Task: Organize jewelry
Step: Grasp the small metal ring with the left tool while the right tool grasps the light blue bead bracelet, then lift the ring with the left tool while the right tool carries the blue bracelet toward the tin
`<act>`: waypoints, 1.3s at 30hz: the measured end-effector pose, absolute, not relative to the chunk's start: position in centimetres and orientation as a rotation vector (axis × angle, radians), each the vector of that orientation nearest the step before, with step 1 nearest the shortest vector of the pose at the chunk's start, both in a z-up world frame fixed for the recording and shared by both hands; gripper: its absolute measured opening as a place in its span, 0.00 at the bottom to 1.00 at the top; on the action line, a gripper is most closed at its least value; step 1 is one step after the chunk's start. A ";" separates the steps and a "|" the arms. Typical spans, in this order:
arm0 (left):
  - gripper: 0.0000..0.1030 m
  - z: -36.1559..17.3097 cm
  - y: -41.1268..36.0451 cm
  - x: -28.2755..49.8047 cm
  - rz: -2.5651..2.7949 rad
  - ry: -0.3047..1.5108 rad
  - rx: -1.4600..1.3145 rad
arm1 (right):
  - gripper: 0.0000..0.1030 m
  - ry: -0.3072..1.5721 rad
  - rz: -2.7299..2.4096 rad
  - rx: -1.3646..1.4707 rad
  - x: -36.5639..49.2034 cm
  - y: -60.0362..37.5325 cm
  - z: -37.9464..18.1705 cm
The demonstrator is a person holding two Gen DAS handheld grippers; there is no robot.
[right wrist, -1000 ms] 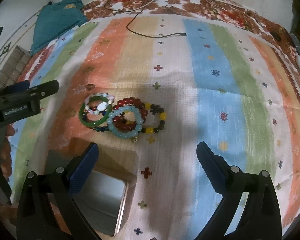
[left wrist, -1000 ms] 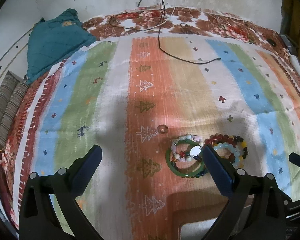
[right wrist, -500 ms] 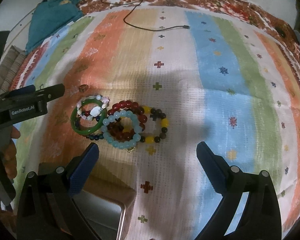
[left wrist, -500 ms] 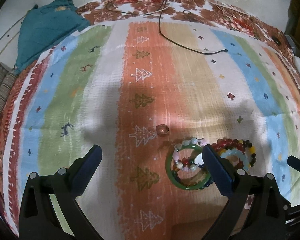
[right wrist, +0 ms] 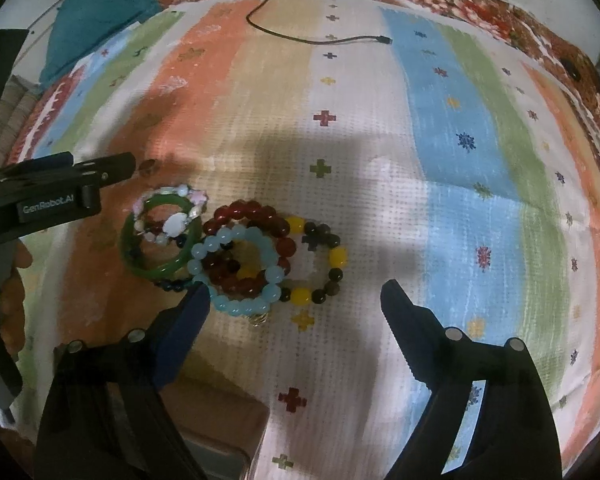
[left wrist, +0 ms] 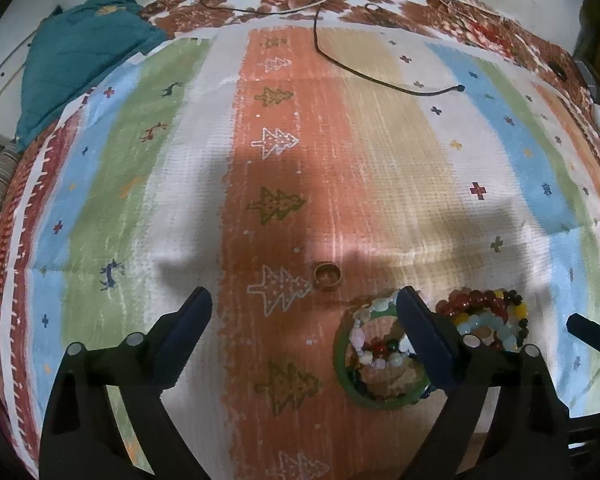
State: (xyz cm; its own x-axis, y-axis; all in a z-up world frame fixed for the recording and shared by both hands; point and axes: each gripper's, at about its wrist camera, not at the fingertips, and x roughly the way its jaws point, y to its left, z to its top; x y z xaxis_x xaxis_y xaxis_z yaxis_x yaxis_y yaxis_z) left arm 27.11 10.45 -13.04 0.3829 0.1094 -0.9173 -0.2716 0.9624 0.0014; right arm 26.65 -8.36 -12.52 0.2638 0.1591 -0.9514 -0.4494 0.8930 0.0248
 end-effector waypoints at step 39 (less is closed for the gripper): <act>0.17 -14.8 9.3 28.4 0.201 1.212 -0.087 | 0.12 1.257 0.494 -0.303 27.1 -6.5 -12.8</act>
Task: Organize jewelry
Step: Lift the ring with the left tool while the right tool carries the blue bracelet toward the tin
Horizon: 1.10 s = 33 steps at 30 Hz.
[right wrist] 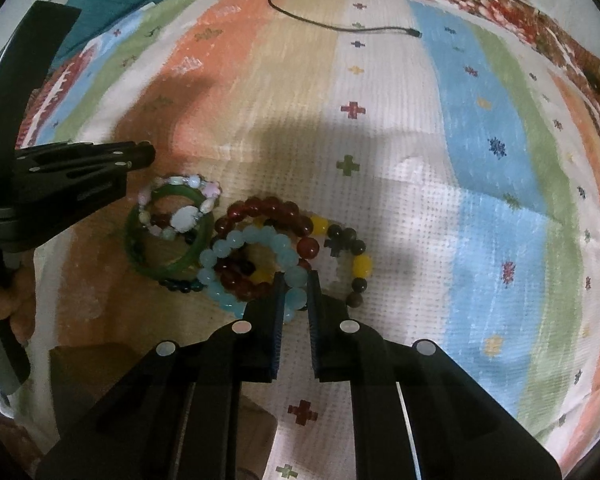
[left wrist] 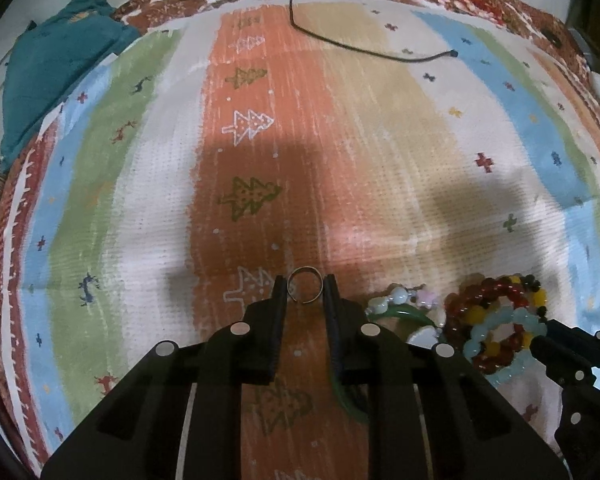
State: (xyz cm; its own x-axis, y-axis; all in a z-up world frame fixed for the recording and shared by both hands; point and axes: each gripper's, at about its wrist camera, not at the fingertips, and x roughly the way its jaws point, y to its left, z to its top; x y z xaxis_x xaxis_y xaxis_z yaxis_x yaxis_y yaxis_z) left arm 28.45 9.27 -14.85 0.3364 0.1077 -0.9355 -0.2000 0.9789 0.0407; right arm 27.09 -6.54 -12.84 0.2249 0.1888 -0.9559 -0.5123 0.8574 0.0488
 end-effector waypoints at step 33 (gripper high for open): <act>0.17 -4.9 4.5 19.7 0.111 1.032 -0.105 | 0.12 1.024 0.517 -0.160 22.9 -9.4 -4.5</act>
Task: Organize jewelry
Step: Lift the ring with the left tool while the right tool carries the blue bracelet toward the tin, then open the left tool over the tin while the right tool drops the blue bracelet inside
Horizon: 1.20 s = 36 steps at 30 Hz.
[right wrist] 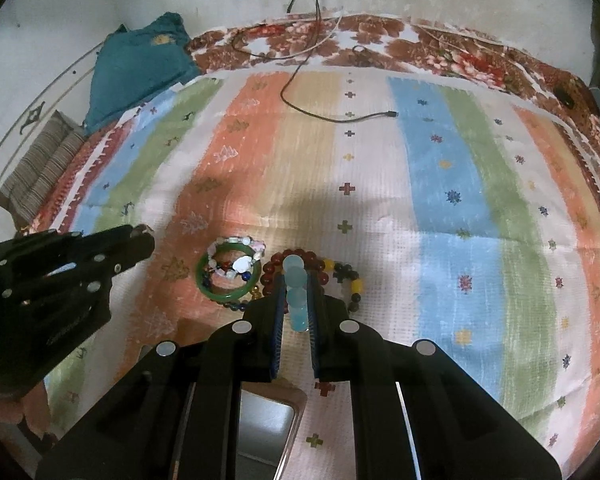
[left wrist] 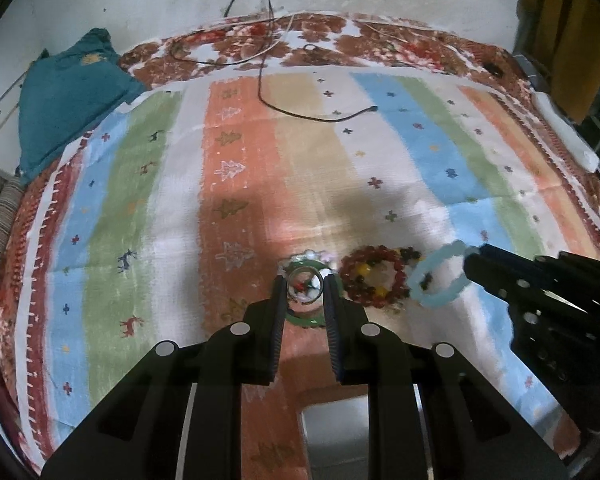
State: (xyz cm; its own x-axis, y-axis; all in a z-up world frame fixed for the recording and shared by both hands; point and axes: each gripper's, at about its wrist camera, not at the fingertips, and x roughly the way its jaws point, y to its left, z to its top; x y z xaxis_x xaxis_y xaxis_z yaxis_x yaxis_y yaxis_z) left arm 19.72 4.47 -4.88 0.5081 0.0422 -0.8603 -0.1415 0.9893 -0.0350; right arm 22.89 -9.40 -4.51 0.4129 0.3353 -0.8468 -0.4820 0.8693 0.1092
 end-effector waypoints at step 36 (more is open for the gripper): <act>0.18 -2.0 2.8 13.1 0.056 0.936 -0.113 | 0.12 0.902 0.585 -0.169 16.0 -11.2 -0.9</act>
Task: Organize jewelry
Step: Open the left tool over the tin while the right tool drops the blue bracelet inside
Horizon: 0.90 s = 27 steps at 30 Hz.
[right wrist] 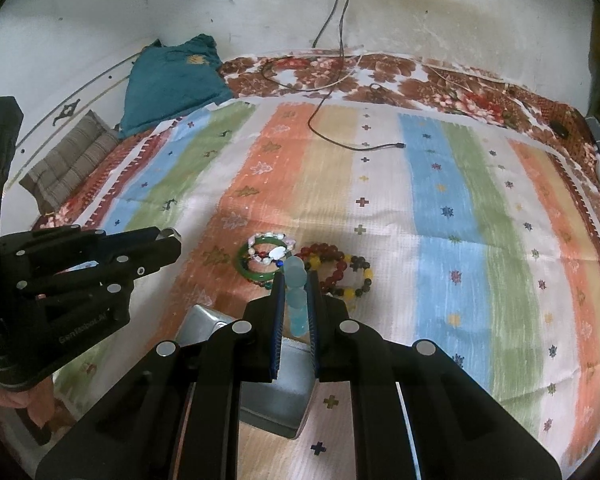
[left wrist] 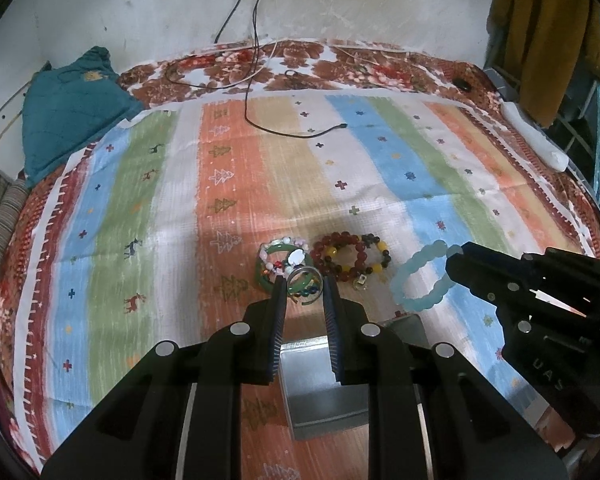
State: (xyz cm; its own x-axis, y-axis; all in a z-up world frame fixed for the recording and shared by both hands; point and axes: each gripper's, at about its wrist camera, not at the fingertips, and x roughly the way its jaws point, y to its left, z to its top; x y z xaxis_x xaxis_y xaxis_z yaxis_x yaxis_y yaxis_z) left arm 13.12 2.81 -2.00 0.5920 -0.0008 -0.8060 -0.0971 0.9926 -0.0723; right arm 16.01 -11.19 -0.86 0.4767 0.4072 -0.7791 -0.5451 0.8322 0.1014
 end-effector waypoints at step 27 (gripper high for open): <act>0.18 -2.1 0.9 9.5 0.005 0.931 -0.105 | 0.12 0.908 0.626 -0.166 11.4 -12.7 -1.0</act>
